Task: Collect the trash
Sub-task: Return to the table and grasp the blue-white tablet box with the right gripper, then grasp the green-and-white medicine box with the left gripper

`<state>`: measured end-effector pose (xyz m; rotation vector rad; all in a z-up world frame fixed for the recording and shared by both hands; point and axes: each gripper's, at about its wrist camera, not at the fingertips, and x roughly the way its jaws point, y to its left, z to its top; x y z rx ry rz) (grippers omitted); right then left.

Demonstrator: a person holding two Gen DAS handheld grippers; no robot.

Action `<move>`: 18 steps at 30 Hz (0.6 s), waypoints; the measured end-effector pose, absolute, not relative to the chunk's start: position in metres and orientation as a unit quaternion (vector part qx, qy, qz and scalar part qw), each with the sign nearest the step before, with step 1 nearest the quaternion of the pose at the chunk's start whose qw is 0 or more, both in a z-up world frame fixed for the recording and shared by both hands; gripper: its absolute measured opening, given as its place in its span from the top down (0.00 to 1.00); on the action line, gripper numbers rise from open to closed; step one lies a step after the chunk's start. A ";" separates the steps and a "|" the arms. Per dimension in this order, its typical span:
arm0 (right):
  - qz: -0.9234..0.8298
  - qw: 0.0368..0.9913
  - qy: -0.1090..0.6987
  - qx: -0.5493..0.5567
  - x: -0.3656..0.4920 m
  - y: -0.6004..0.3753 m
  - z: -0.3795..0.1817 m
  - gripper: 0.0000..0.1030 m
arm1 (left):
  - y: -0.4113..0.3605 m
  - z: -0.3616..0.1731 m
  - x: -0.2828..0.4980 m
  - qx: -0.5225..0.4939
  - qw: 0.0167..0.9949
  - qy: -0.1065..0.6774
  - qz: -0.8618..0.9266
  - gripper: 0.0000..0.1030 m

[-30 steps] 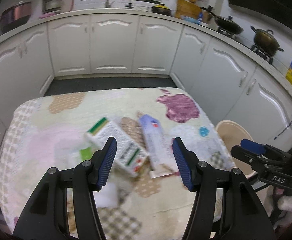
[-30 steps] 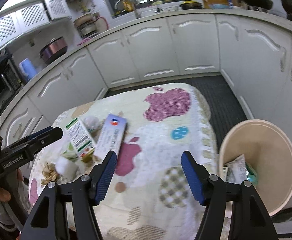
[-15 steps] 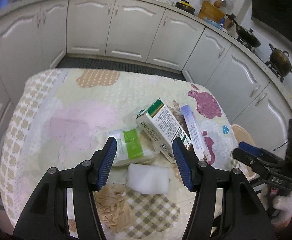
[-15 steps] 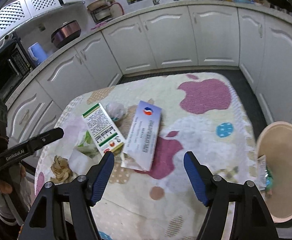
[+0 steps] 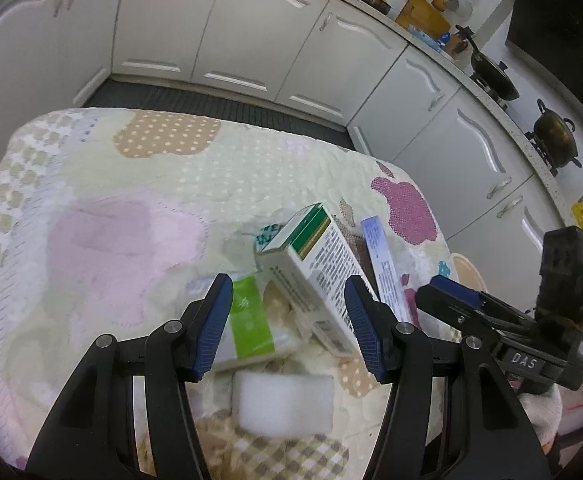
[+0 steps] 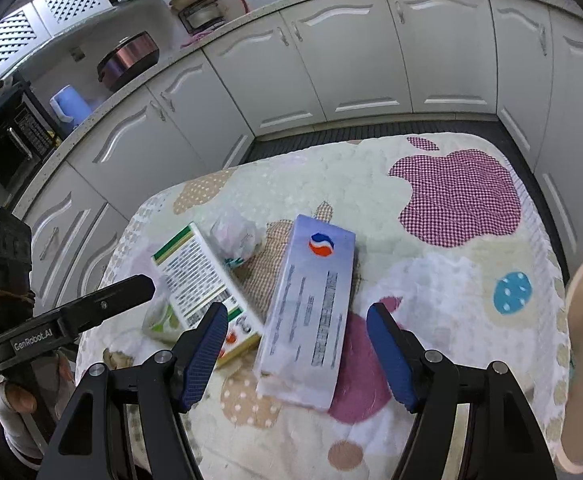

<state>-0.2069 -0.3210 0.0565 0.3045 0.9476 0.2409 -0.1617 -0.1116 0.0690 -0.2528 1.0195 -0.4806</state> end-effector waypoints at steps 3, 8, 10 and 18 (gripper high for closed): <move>0.113 0.869 0.458 0.152 -0.197 -0.324 0.053 0.33 | -0.116 0.065 -0.152 -0.121 0.832 0.488 -0.232 0.45; 0.122 0.857 0.471 0.168 -0.180 -0.324 0.041 0.33 | -0.124 0.056 -0.136 -0.127 0.824 0.500 -0.235 0.45; 0.128 0.852 0.478 0.174 -0.175 -0.324 0.035 0.34 | -0.126 0.054 -0.132 -0.127 0.823 0.500 -0.237 0.46; 0.143 0.856 0.475 0.147 -0.189 -0.327 0.034 0.55 | -0.126 0.062 -0.132 -0.135 0.825 0.484 -0.258 0.67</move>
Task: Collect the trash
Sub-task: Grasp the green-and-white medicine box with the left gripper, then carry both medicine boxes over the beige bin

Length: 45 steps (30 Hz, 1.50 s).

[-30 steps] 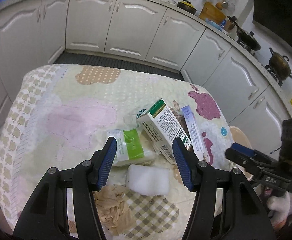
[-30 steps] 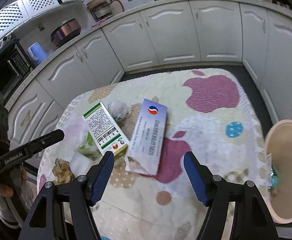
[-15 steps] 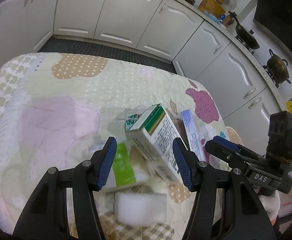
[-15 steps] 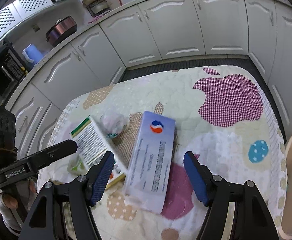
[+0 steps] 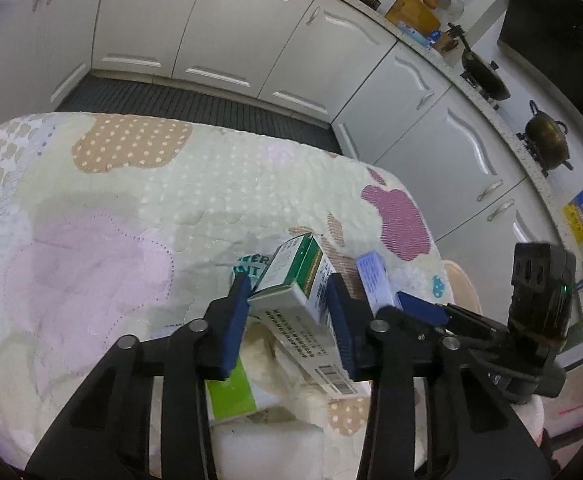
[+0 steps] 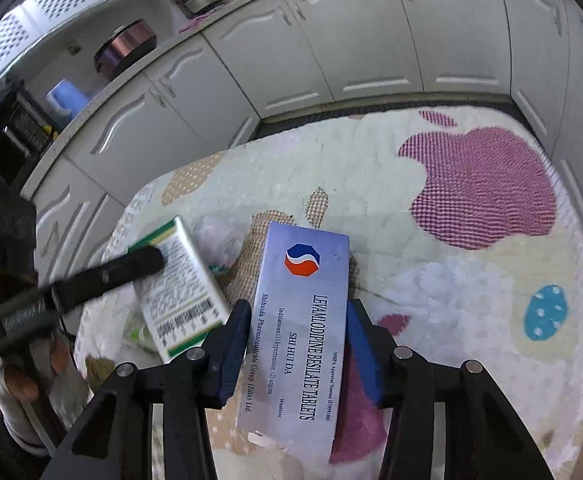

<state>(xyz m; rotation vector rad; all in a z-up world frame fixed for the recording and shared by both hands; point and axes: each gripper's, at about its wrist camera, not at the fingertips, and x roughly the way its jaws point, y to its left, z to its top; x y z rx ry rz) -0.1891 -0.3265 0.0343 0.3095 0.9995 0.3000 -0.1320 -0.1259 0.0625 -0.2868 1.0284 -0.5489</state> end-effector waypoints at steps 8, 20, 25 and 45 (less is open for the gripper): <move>0.130 0.875 0.447 0.129 -0.232 -0.343 0.057 0.55 | -0.121 0.088 -0.157 -0.120 0.828 0.471 -0.281 0.73; 0.124 0.885 0.431 0.126 -0.271 -0.351 0.069 0.55 | -0.148 0.104 -0.197 -0.072 0.834 0.456 -0.301 0.76; 0.114 0.886 0.433 0.125 -0.281 -0.358 0.066 0.55 | -0.172 0.095 -0.198 -0.051 0.842 0.452 -0.291 0.74; 0.108 0.890 0.416 0.153 -0.295 -0.380 0.068 0.55 | -0.199 0.099 -0.203 -0.019 0.834 0.465 -0.297 0.76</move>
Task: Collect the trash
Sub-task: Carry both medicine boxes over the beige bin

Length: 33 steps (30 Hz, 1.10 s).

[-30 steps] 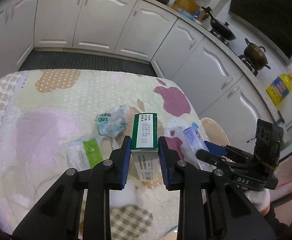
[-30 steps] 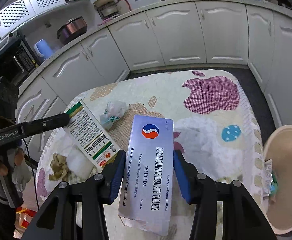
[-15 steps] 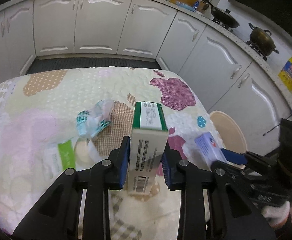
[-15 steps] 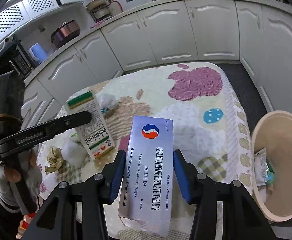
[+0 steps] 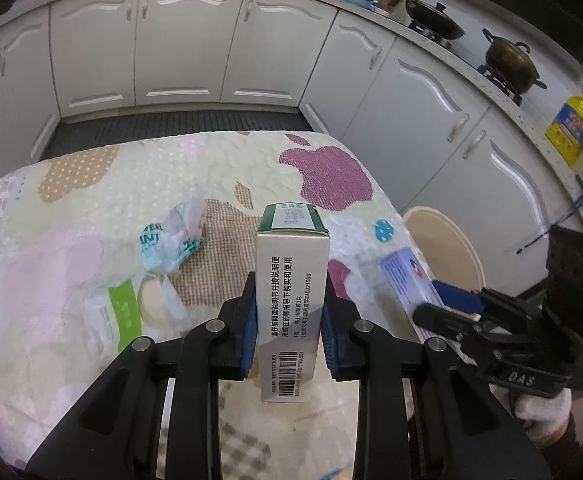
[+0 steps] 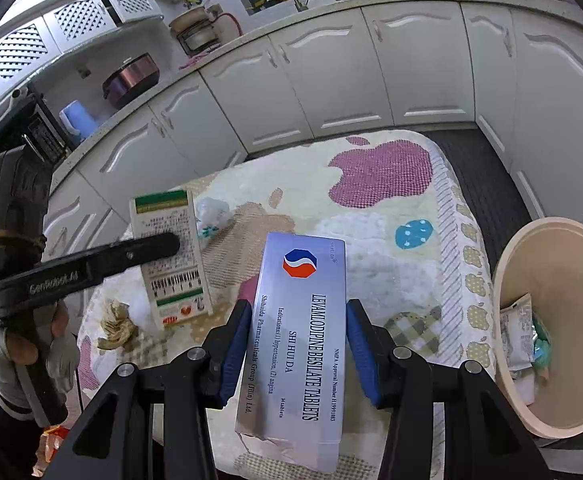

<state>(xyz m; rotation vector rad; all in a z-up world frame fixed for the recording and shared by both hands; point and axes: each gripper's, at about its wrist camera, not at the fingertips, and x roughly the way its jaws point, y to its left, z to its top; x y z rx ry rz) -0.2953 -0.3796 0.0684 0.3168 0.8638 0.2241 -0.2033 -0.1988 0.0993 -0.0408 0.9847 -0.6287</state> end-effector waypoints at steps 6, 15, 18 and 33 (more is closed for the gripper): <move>0.116 0.892 0.410 0.152 -0.301 -0.372 0.075 0.55 | -0.196 0.106 -0.219 -0.031 0.838 0.454 -0.301 0.76; 0.118 0.894 0.403 0.155 -0.311 -0.374 0.078 0.55 | -0.201 0.108 -0.234 -0.029 0.837 0.453 -0.306 0.76; 0.116 0.895 0.401 0.159 -0.314 -0.376 0.078 0.55 | -0.204 0.110 -0.239 -0.025 0.837 0.452 -0.308 0.76; 0.112 0.897 0.390 0.176 -0.324 -0.389 0.081 0.55 | -0.217 0.114 -0.250 -0.011 0.837 0.450 -0.311 0.76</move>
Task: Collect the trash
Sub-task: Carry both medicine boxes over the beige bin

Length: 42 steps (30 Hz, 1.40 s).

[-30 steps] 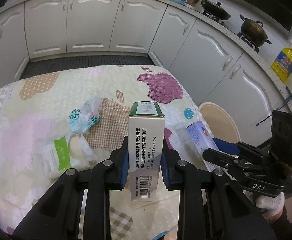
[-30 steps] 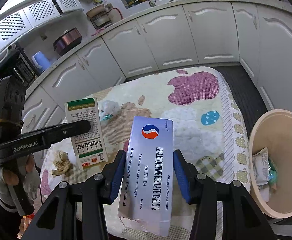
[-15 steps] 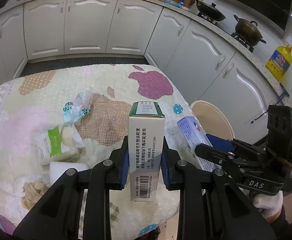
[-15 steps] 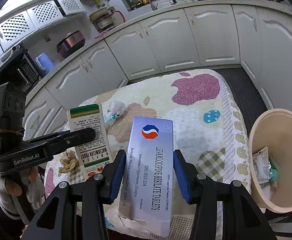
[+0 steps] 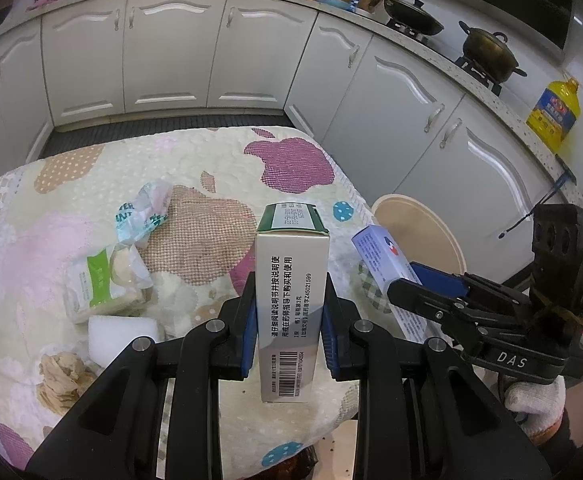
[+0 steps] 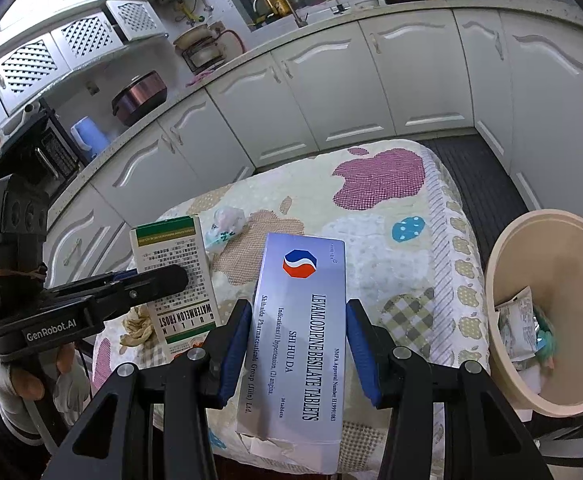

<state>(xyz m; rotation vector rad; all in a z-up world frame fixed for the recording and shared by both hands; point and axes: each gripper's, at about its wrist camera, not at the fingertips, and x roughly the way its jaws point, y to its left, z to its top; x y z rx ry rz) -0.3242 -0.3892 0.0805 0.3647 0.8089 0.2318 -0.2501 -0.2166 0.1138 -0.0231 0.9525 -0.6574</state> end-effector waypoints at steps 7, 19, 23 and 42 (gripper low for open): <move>0.110 0.898 0.385 0.180 -0.327 -0.396 0.085 0.55 | -0.223 0.120 -0.252 -0.004 0.841 0.443 -0.312 0.76; 0.084 0.906 0.376 0.174 -0.336 -0.417 0.091 0.55 | -0.252 0.122 -0.257 0.002 0.836 0.438 -0.329 0.76; 0.071 0.908 0.373 0.176 -0.340 -0.430 0.091 0.55 | -0.269 0.123 -0.258 0.007 0.832 0.439 -0.339 0.76; -0.057 0.897 0.373 0.229 -0.367 -0.557 0.067 0.55 | -0.398 0.105 -0.236 0.016 0.793 0.461 -0.397 0.76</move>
